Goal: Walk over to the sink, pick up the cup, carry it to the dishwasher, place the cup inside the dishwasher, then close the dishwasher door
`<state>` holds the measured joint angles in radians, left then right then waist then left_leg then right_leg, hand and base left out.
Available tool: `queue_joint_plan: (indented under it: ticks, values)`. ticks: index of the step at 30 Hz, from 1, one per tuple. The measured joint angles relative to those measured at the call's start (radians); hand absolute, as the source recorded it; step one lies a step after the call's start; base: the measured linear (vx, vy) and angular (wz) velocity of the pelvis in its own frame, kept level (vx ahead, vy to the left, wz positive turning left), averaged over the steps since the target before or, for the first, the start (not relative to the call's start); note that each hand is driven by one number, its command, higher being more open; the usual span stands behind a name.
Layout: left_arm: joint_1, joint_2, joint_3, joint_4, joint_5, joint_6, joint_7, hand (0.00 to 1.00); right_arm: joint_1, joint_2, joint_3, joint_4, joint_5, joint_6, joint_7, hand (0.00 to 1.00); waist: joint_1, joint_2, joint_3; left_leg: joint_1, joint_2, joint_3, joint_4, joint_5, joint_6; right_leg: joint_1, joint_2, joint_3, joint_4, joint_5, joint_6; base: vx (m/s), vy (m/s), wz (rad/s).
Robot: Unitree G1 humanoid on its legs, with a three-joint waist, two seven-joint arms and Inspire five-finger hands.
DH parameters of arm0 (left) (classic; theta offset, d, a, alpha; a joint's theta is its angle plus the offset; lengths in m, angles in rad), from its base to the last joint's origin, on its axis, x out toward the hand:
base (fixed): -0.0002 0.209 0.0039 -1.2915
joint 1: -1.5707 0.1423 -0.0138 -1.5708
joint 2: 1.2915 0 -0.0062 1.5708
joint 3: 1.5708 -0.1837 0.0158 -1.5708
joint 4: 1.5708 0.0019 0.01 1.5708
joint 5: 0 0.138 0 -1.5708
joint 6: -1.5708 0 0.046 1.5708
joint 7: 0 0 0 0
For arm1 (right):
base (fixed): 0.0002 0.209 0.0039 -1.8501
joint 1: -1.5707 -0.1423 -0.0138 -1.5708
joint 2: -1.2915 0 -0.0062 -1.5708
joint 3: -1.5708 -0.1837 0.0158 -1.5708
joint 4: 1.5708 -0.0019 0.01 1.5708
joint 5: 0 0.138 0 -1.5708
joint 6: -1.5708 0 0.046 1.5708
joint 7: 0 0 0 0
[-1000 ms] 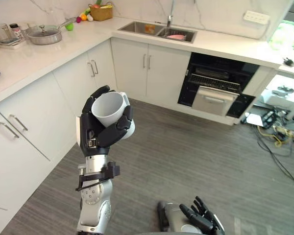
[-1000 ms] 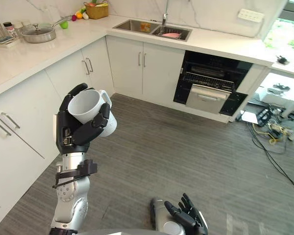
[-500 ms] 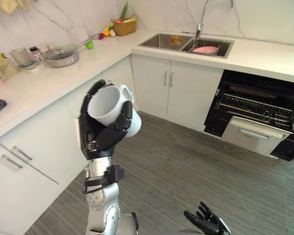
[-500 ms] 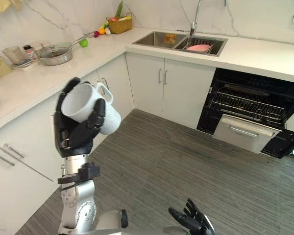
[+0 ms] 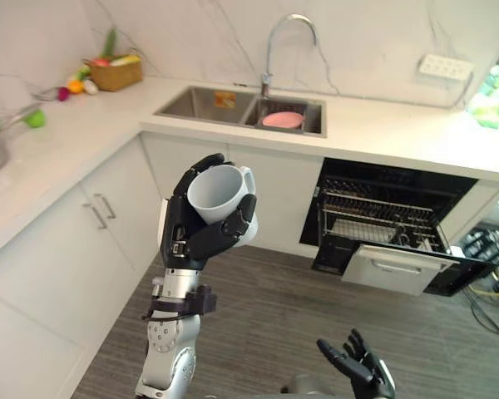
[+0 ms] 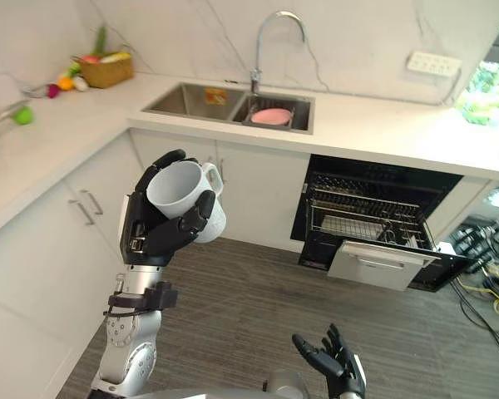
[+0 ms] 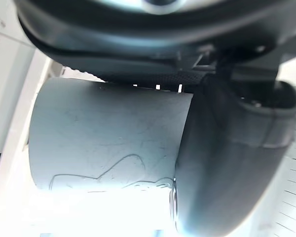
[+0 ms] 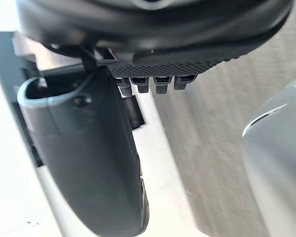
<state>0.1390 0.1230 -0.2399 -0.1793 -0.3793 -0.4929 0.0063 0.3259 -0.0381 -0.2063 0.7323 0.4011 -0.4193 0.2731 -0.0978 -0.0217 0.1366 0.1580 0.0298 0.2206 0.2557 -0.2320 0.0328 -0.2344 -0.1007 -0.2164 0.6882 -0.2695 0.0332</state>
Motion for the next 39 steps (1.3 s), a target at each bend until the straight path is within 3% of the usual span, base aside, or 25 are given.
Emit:
queue_joint_plan:
  ticks: [1, 2, 3, 5, 6, 8, 9, 10, 11, 12, 13, 14, 15, 17, 20, 23, 25, 26, 27, 29, 32, 34, 36, 39]
  values:
    - [0.006, 0.002, 0.001, 0.000, 0.000, 0.001, 0.004, 0.00, 0.004, 0.001, 0.008, -0.031, 0.000, -0.002, -0.009, 1.00, 0.002, 0.002, 0.003, 0.019, 0.010, 0.020, 0.001, -0.009, -0.016, 0.001, 0.007, -0.016, -0.085, 0.020, -0.002, 0.44, -0.027, -0.67]
    - [0.027, 0.011, 0.020, -0.002, 0.009, 0.000, 0.007, 0.00, 0.009, 0.002, 0.029, -0.095, -0.001, -0.004, -0.020, 1.00, 0.006, -0.013, -0.005, 0.055, 0.008, 0.055, 0.006, -0.033, -0.048, 0.007, 0.014, -0.038, -0.260, 0.140, -0.019, 0.58, -0.079, -0.86]
    - [0.051, 0.032, 0.039, -0.005, 0.012, -0.005, 0.010, 0.00, 0.017, 0.001, 0.050, -0.172, -0.002, -0.012, -0.031, 1.00, 0.005, -0.055, -0.018, 0.091, -0.017, 0.073, 0.030, -0.075, -0.059, 0.003, -0.004, -0.035, -0.345, 0.325, -0.111, 0.50, -0.075, -0.90]
    - [0.074, 0.002, 0.045, 0.031, 0.016, -0.006, 0.011, 0.00, -0.014, -0.035, 0.046, -0.239, -0.003, -0.012, -0.047, 1.00, 0.003, 0.014, -0.013, 0.106, 0.051, 0.073, 0.084, -0.135, -0.065, 0.013, 0.072, -0.025, -0.309, 0.265, -0.120, 0.45, -0.049, -0.69]
    - [0.078, 0.000, 0.041, 0.033, 0.017, -0.007, 0.010, 0.00, -0.027, -0.038, 0.040, -0.283, -0.003, -0.011, -0.059, 1.00, 0.007, 0.030, -0.011, 0.104, 0.071, 0.073, 0.107, -0.140, -0.066, 0.012, 0.096, -0.018, -0.309, 0.239, -0.114, 0.47, -0.058, -0.50]
    - [0.079, -0.001, 0.033, 0.032, 0.027, -0.009, 0.011, 0.00, -0.031, -0.034, 0.034, -0.373, -0.008, -0.007, -0.087, 1.00, 0.007, 0.027, -0.005, 0.072, 0.115, 0.072, 0.220, -0.136, -0.065, 0.028, 0.134, -0.025, -0.314, 0.195, -0.136, 0.34, -0.089, -0.24]
    - [0.080, -0.011, 0.021, 0.032, 0.027, -0.011, 0.013, 0.00, -0.022, -0.033, 0.022, -0.470, -0.012, -0.004, -0.103, 1.00, 0.007, 0.038, 0.006, 0.006, 0.175, 0.064, 0.411, -0.106, -0.035, 0.060, 0.166, -0.031, -0.320, 0.172, -0.154, 0.32, -0.089, -0.16]
    - [0.080, -0.013, 0.017, 0.031, 0.027, -0.011, 0.013, 0.00, -0.018, -0.033, 0.014, -0.510, -0.012, -0.004, -0.108, 1.00, 0.007, 0.042, 0.011, -0.027, 0.201, 0.062, 0.501, -0.072, -0.011, 0.075, 0.177, -0.029, -0.321, 0.161, -0.157, 0.32, -0.081, -0.19]
    - [0.083, -0.018, 0.014, 0.029, 0.028, -0.012, 0.011, 0.00, -0.015, -0.033, 0.004, -0.565, -0.012, -0.005, -0.115, 1.00, 0.007, 0.047, 0.020, -0.080, 0.240, 0.061, 0.634, 0.017, 0.021, 0.102, 0.195, -0.020, -0.326, 0.145, -0.163, 0.27, -0.030, -0.36]
    - [0.094, -0.026, 0.013, 0.026, 0.028, -0.017, 0.009, 0.00, -0.012, -0.033, -0.005, -0.623, -0.012, -0.010, -0.118, 1.00, 0.017, 0.054, 0.025, -0.139, 0.270, 0.034, 0.778, 0.108, 0.007, 0.146, 0.218, 0.012, -0.348, 0.135, -0.173, 0.34, 0.007, -0.59]
    - [0.102, -0.036, 0.010, 0.025, 0.028, -0.023, 0.009, 0.00, -0.014, -0.032, -0.012, -0.643, -0.012, -0.021, -0.119, 1.00, 0.027, 0.056, 0.024, -0.177, 0.257, 0.003, 0.822, 0.070, -0.023, 0.174, 0.229, 0.041, -0.368, 0.133, -0.178, 0.41, 0.044, -0.84]
    - [0.105, -0.040, 0.002, 0.025, 0.036, -0.034, 0.014, 0.00, -0.022, -0.032, -0.021, -0.650, -0.012, -0.036, -0.114, 1.00, 0.034, 0.052, 0.027, -0.220, 0.209, -0.031, 0.813, 0.002, -0.040, 0.213, 0.232, 0.079, -0.401, 0.139, -0.192, 0.35, 0.066, -0.79]
    - [0.106, -0.041, -0.001, 0.025, 0.046, -0.039, 0.017, 0.00, -0.025, -0.035, -0.025, -0.653, -0.012, -0.039, -0.110, 1.00, 0.039, 0.052, 0.027, -0.234, 0.183, -0.042, 0.778, -0.028, -0.044, 0.229, 0.231, 0.103, -0.415, 0.141, -0.193, 0.32, 0.084, -1.06]
    - [0.109, -0.045, -0.009, 0.023, 0.067, -0.064, 0.037, 0.00, -0.038, -0.046, -0.027, -0.662, -0.012, -0.040, -0.090, 1.00, 0.054, 0.050, 0.026, -0.253, 0.099, -0.068, 0.561, -0.096, -0.046, 0.274, 0.227, 0.207, -0.451, 0.153, -0.175, 0.34, 0.150, -1.35]
    - [0.108, -0.046, -0.020, 0.019, 0.093, -0.081, 0.091, 0.00, -0.044, -0.051, -0.018, -0.712, -0.009, -0.037, -0.059, 1.00, 0.061, 0.052, 0.022, -0.290, 0.022, -0.203, 0.242, -0.094, -0.054, 0.311, 0.223, 0.366, -0.481, 0.156, -0.163, 0.29, 0.204, -1.52]
    - [0.108, -0.043, -0.032, 0.020, 0.114, -0.080, 0.131, 0.00, -0.039, -0.059, -0.007, -0.788, 0.001, -0.035, -0.033, 1.00, 0.054, 0.056, 0.020, -0.312, 0.030, -0.295, 0.110, -0.001, -0.062, 0.341, 0.223, 0.490, -0.473, 0.127, -0.116, 0.30, 0.268, -1.46]
    - [0.107, -0.054, -0.051, 0.019, 0.126, -0.084, 0.138, 0.00, -0.023, -0.078, -0.004, -0.852, 0.009, -0.035, -0.025, 1.00, 0.054, 0.085, 0.000, -0.304, 0.063, -0.282, 0.054, 0.175, -0.064, 0.341, 0.235, 0.526, -0.454, 0.093, -0.083, 0.26, 0.309, -1.00]
    - [0.103, -0.046, -0.064, 0.023, 0.126, -0.084, 0.141, 0.00, -0.014, -0.074, 0.003, -0.874, 0.009, -0.035, -0.017, 1.00, 0.045, 0.066, -0.015, -0.289, 0.054, -0.248, 0.056, 0.164, -0.096, 0.338, 0.214, 0.548, -0.428, 0.064, -0.063, 0.21, 0.309, -0.71]
    - [0.098, -0.035, -0.074, 0.022, 0.126, -0.086, 0.142, 0.00, 0.003, -0.071, 0.015, -0.896, 0.009, -0.034, -0.012, 1.00, 0.043, 0.040, -0.029, -0.264, 0.028, -0.218, 0.026, 0.163, -0.080, 0.331, 0.180, 0.545, -0.414, 0.040, -0.037, 0.21, 0.337, -0.54]
    - [0.079, -0.028, -0.091, 0.022, 0.128, -0.086, 0.157, 0.00, 0.013, -0.060, 0.023, -0.920, 0.009, -0.028, 0.016, 1.00, 0.043, 0.015, -0.047, -0.230, -0.009, -0.188, -0.025, 0.176, -0.059, 0.330, 0.134, 0.549, -0.412, 0.022, -0.016, 0.12, 0.228, -0.28]
    - [0.024, -0.029, -0.094, 0.022, 0.149, -0.086, 0.196, 0.00, 0.017, -0.046, 0.026, -0.940, 0.010, 0.002, 0.049, 1.00, 0.047, 0.003, -0.058, -0.218, -0.049, -0.165, -0.056, 0.177, -0.030, 0.323, 0.089, 0.547, -0.429, 0.016, -0.003, 0.05, 0.143, -0.15]
    - [0.006, -0.030, -0.084, 0.021, 0.187, -0.089, 0.239, 0.00, 0.012, -0.039, 0.046, -0.932, 0.010, 0.025, 0.064, 1.00, 0.058, 0.002, -0.059, -0.208, -0.051, -0.133, -0.064, 0.170, -0.020, 0.300, 0.080, 0.513, -0.403, 0.019, 0.010, 0.00, 0.083, -0.49]
    - [0.006, -0.029, -0.035, 0.021, 0.241, -0.087, 0.311, 0.00, -0.007, -0.037, 0.096, -0.889, 0.010, 0.054, 0.101, 1.00, 0.059, 0.001, -0.057, -0.151, -0.035, -0.064, -0.095, 0.170, -0.013, 0.249, 0.069, 0.373, -0.304, 0.025, 0.049, -0.03, 0.039, -0.91]
    - [-0.009, -0.028, 0.035, 0.021, 0.276, -0.085, 0.376, 0.00, -0.009, -0.037, 0.132, -0.866, 0.011, 0.066, 0.130, 1.00, 0.054, 0.000, -0.059, -0.105, -0.023, -0.003, -0.131, 0.166, -0.008, 0.236, 0.031, 0.231, -0.301, 0.032, 0.067, -0.07, 0.027, -0.74]
